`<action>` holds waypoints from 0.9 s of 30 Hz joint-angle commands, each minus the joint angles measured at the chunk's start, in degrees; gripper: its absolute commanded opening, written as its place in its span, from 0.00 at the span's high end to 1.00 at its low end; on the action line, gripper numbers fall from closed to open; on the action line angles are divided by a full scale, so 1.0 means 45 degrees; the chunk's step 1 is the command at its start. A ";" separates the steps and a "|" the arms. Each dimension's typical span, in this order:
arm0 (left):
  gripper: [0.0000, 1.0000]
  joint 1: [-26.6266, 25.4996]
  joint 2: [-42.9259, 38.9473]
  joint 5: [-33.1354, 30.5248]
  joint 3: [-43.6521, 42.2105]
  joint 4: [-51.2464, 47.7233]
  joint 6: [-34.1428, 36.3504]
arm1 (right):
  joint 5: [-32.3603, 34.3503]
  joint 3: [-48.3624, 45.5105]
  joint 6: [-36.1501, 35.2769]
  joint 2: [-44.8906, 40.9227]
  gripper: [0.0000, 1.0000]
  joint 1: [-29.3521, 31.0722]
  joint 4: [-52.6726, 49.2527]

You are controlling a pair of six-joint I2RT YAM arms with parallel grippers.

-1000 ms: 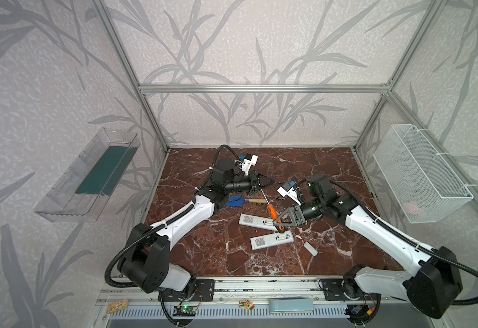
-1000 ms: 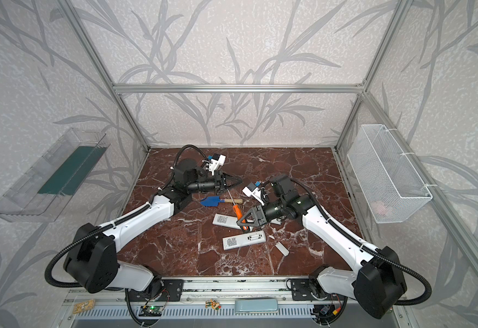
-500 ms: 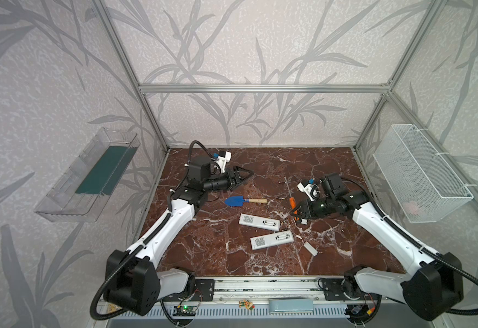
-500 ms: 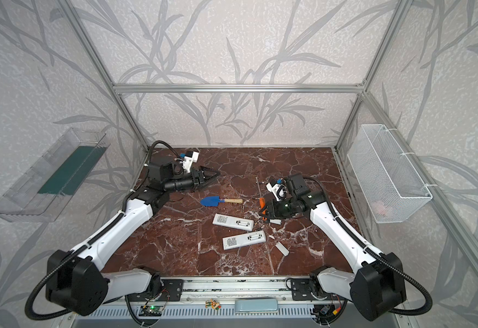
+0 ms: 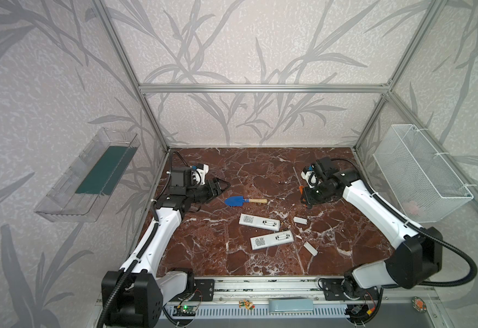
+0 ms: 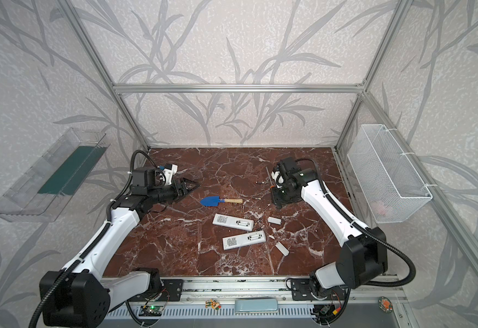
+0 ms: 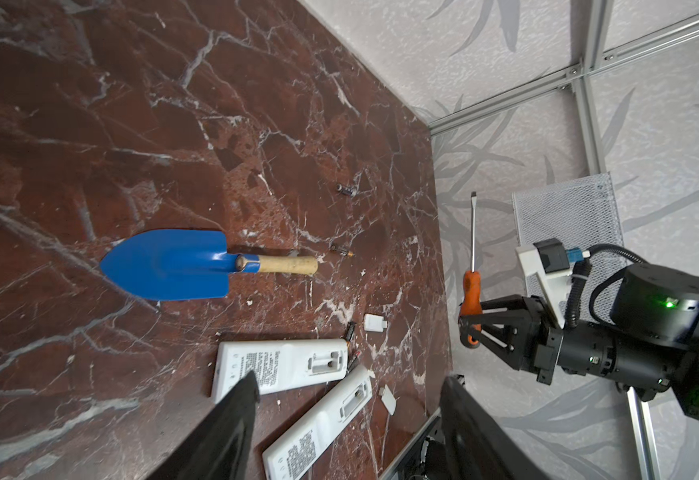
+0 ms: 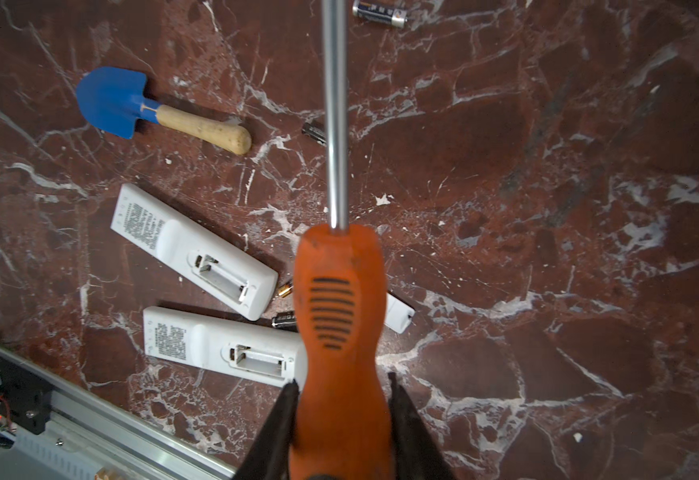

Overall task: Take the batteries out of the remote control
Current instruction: 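Lower the orange screwdriver onto the table and open the right gripper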

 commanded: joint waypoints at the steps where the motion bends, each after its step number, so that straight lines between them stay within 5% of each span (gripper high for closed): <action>1: 0.28 0.0203 0.0180 0.0178 -0.0314 -0.0507 0.1111 | 0.0909 0.0986 -0.0588 0.0858 0.90 -0.0124 -0.0513; 9: 0.26 0.0317 0.0554 0.0968 -0.1056 0.0268 0.1286 | 0.0476 0.1546 -0.0788 0.3300 0.91 -0.1203 0.0169; 27: 0.26 0.0329 0.1433 0.1106 -0.1487 0.0314 0.2011 | 0.0391 0.1521 -0.0705 0.5562 0.89 -0.1632 0.1626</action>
